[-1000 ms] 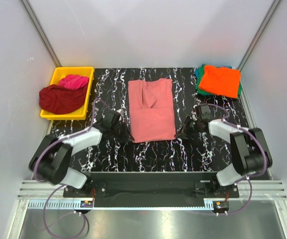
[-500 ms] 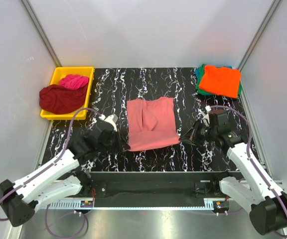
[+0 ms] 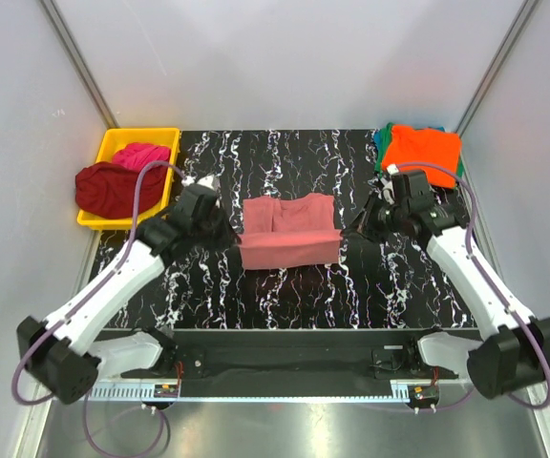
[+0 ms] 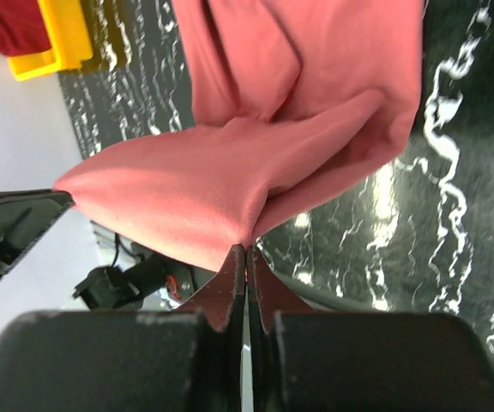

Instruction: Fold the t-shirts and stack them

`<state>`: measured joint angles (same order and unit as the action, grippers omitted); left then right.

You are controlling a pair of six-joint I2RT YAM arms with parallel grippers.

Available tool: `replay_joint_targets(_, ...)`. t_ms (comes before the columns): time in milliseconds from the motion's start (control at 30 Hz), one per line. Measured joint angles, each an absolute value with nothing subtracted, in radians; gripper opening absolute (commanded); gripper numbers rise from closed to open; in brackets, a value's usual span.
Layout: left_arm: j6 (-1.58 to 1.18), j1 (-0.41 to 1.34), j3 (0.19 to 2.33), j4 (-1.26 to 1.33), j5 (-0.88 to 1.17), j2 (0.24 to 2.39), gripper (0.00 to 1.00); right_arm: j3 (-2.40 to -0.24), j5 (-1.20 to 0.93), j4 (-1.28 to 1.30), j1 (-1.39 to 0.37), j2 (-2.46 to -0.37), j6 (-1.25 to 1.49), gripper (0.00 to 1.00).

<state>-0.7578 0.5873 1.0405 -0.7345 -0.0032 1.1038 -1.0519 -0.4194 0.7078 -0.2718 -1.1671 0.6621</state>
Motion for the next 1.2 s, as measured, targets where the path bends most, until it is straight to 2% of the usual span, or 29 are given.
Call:
replay_joint_targets(700,-0.571,0.366,1.481,-0.74,0.081,1.735,0.0,-1.395,-0.355,0.643,-0.253,-1.684,0.582,0.0)
replay_joint_targets(1200,-0.539,0.319,1.735,-0.754,0.116,1.967,0.0,-1.546,-0.353,0.625,-0.213,-1.896,0.552,0.0)
